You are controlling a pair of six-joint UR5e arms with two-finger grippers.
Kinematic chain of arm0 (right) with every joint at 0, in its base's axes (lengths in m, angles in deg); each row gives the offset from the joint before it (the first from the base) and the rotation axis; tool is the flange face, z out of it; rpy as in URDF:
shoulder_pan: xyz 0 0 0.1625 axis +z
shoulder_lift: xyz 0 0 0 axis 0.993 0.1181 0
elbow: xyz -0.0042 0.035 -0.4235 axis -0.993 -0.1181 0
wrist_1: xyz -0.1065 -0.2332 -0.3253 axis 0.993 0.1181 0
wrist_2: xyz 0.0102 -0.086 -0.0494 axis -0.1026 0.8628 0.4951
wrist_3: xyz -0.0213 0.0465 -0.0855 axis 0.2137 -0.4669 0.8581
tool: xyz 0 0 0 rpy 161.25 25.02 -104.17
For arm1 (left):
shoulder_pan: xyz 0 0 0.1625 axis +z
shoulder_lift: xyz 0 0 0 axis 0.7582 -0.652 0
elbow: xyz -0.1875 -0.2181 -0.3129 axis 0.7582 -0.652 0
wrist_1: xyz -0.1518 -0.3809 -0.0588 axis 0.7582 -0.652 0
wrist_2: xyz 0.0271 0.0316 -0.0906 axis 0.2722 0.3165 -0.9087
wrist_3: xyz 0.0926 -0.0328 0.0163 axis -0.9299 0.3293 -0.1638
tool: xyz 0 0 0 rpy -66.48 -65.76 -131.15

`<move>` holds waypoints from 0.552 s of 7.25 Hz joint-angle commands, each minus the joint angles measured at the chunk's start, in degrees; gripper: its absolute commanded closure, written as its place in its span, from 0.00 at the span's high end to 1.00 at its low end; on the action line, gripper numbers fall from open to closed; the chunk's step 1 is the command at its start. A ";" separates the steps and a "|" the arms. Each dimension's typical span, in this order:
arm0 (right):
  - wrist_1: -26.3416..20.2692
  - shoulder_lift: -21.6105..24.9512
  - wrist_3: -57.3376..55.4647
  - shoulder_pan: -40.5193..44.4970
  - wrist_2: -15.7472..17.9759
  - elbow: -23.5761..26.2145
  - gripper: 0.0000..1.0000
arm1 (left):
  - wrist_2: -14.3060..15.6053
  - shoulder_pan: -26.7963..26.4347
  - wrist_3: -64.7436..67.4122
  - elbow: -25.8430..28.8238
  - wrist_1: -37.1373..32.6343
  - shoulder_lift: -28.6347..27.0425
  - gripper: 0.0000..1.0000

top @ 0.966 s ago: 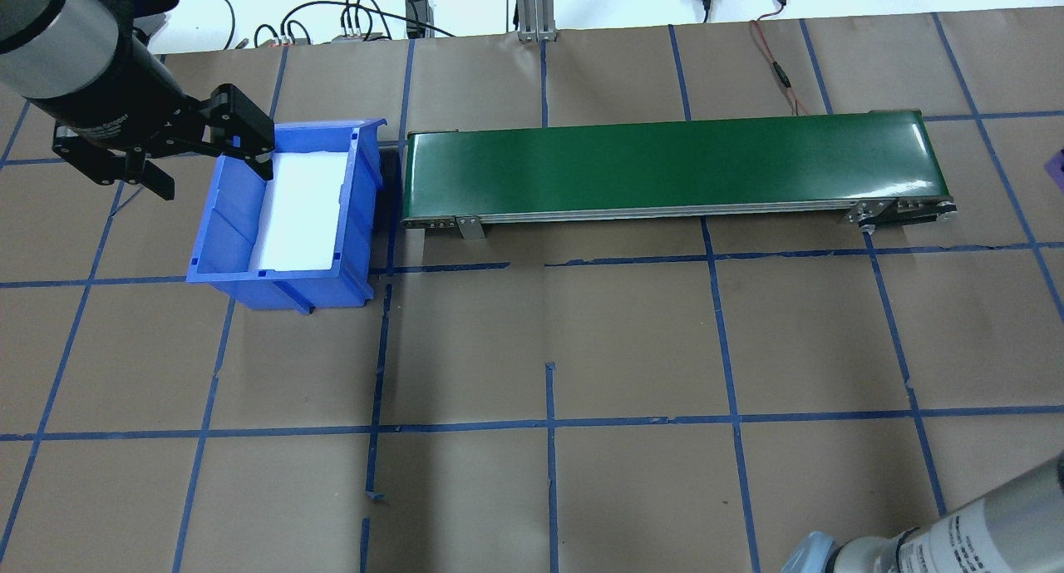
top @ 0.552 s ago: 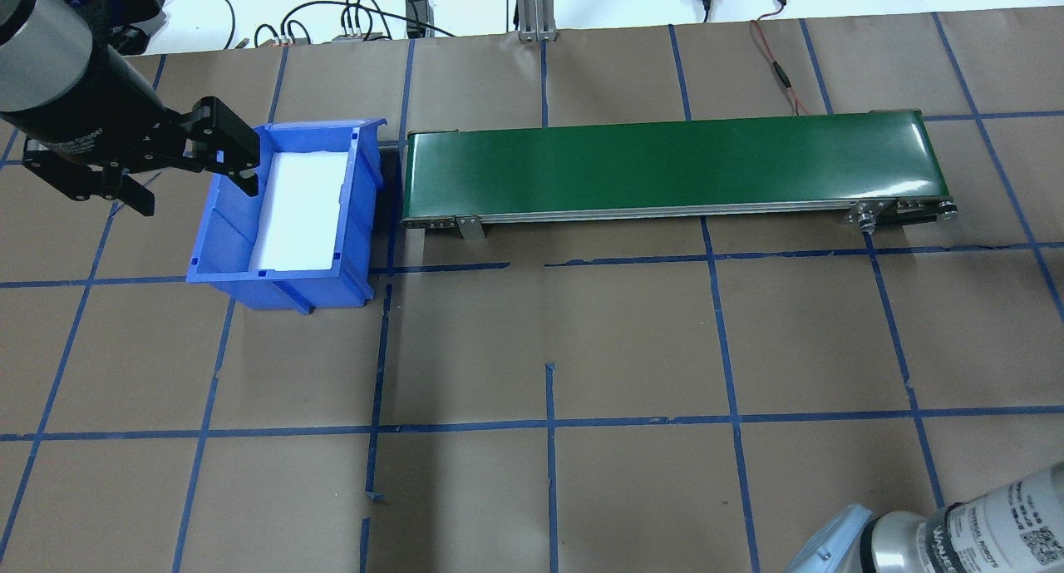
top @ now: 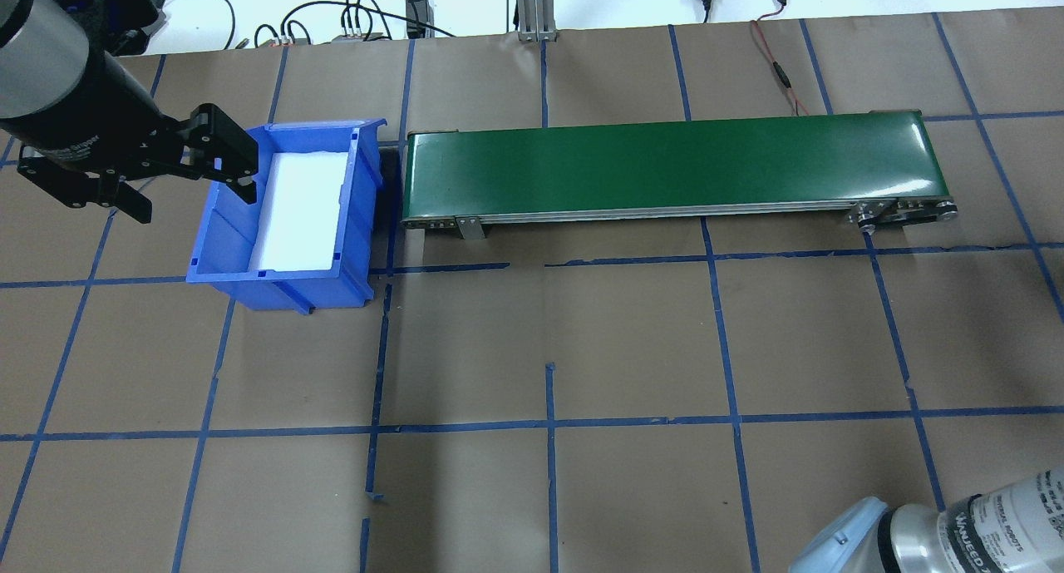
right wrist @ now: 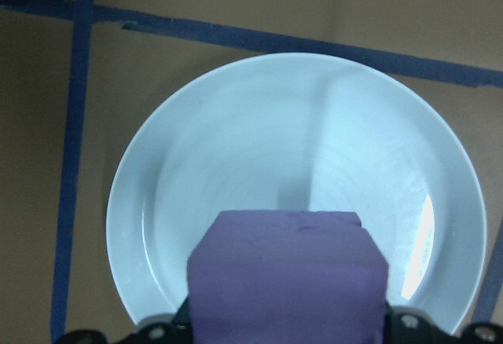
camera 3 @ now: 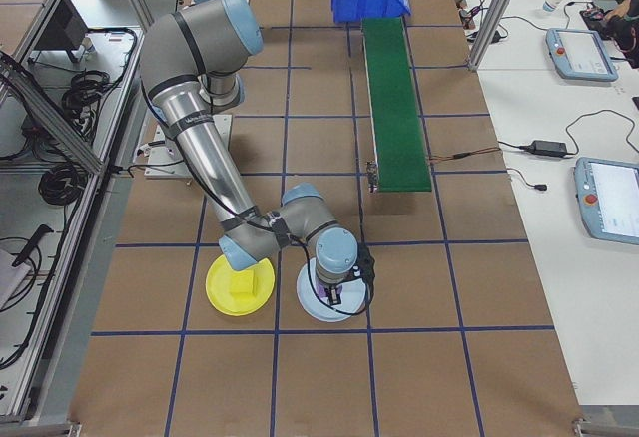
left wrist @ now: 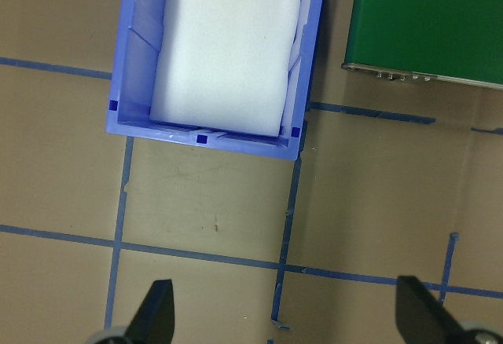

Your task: Move block left to right into plate

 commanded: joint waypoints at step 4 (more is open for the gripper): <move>-12.20 13.18 -5.25 0.63 0.90 -0.84 0.97 | -0.44 -0.13 0.19 -0.69 1.21 -1.97 1.00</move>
